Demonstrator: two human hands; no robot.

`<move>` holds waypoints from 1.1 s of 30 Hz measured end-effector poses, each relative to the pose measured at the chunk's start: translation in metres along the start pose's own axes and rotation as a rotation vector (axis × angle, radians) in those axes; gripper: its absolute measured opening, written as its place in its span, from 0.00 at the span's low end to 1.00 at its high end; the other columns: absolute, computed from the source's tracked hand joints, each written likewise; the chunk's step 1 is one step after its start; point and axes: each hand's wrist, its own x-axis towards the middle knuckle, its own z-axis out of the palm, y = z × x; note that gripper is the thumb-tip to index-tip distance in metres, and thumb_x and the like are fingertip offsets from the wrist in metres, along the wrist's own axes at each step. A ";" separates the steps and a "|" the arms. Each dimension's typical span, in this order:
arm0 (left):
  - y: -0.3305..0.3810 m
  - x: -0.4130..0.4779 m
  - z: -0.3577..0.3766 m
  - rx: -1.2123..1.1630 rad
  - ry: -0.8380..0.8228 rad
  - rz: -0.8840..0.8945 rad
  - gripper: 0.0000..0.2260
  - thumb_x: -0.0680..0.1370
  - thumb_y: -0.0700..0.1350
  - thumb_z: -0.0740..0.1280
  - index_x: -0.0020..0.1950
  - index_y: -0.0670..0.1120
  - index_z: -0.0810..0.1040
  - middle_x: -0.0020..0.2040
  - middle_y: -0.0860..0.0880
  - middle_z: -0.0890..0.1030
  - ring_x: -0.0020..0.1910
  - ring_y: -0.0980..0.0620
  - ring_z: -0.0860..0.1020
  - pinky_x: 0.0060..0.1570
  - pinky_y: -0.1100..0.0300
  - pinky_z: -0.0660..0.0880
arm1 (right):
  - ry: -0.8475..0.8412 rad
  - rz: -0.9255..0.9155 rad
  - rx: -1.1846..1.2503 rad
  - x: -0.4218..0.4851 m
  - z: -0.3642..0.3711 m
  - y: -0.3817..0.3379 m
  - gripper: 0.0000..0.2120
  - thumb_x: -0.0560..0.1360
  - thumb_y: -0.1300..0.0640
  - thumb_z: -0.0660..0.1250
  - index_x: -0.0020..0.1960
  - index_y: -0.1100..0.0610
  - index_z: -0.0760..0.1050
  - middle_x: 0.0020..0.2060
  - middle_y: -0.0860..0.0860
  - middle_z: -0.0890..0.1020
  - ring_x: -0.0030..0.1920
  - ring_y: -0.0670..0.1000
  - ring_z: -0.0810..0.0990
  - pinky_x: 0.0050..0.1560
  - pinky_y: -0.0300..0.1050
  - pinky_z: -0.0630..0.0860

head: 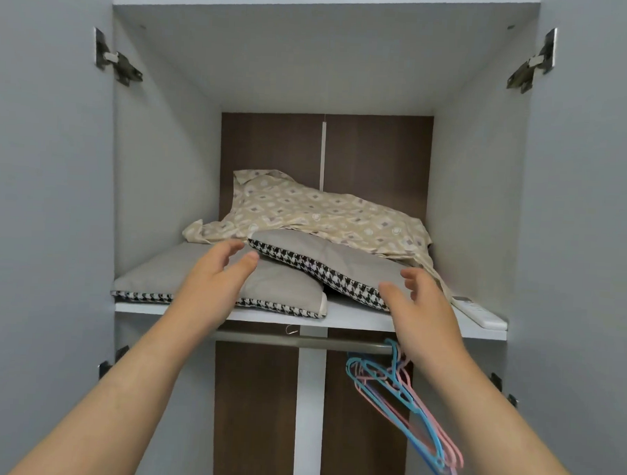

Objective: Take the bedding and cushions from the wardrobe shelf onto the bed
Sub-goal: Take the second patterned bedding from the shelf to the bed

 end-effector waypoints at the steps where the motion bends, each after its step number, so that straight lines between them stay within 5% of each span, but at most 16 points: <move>1: -0.010 0.019 0.006 0.000 -0.003 0.006 0.30 0.70 0.64 0.60 0.68 0.51 0.72 0.67 0.53 0.74 0.67 0.54 0.70 0.67 0.51 0.64 | 0.011 -0.016 -0.030 0.016 0.010 0.002 0.25 0.73 0.41 0.62 0.68 0.47 0.66 0.66 0.48 0.72 0.64 0.50 0.70 0.55 0.48 0.66; 13: -0.075 0.260 0.066 0.306 0.065 0.025 0.36 0.70 0.64 0.58 0.72 0.44 0.66 0.71 0.44 0.71 0.67 0.42 0.69 0.54 0.50 0.65 | 0.159 0.024 -0.382 0.220 0.089 0.024 0.31 0.71 0.42 0.61 0.69 0.58 0.65 0.66 0.59 0.72 0.65 0.62 0.69 0.62 0.55 0.68; 18: -0.091 0.343 0.094 0.505 0.053 -0.093 0.34 0.69 0.63 0.58 0.68 0.43 0.70 0.46 0.45 0.80 0.60 0.39 0.74 0.46 0.54 0.67 | 0.223 0.194 -0.553 0.298 0.093 0.048 0.32 0.69 0.40 0.60 0.64 0.60 0.69 0.60 0.61 0.76 0.60 0.64 0.73 0.51 0.51 0.69; 22: -0.129 0.385 0.101 0.666 -0.094 -0.273 0.32 0.67 0.68 0.59 0.57 0.46 0.79 0.64 0.42 0.77 0.59 0.40 0.75 0.51 0.53 0.69 | 0.167 0.363 -0.527 0.352 0.096 0.078 0.35 0.69 0.33 0.60 0.64 0.58 0.73 0.61 0.57 0.78 0.59 0.61 0.76 0.52 0.49 0.72; 26: -0.172 0.402 0.109 0.409 -0.154 -0.392 0.44 0.61 0.76 0.64 0.63 0.43 0.77 0.68 0.41 0.74 0.63 0.39 0.73 0.63 0.51 0.68 | 0.009 0.510 -0.329 0.385 0.107 0.121 0.42 0.68 0.28 0.61 0.70 0.58 0.69 0.70 0.57 0.71 0.68 0.59 0.69 0.67 0.49 0.63; 33: -0.211 0.417 0.124 0.635 0.011 -0.393 0.56 0.50 0.85 0.52 0.58 0.43 0.79 0.61 0.40 0.79 0.58 0.37 0.75 0.57 0.47 0.70 | -0.076 0.498 -0.573 0.407 0.140 0.162 0.45 0.64 0.24 0.59 0.69 0.54 0.70 0.69 0.54 0.73 0.67 0.57 0.71 0.61 0.49 0.65</move>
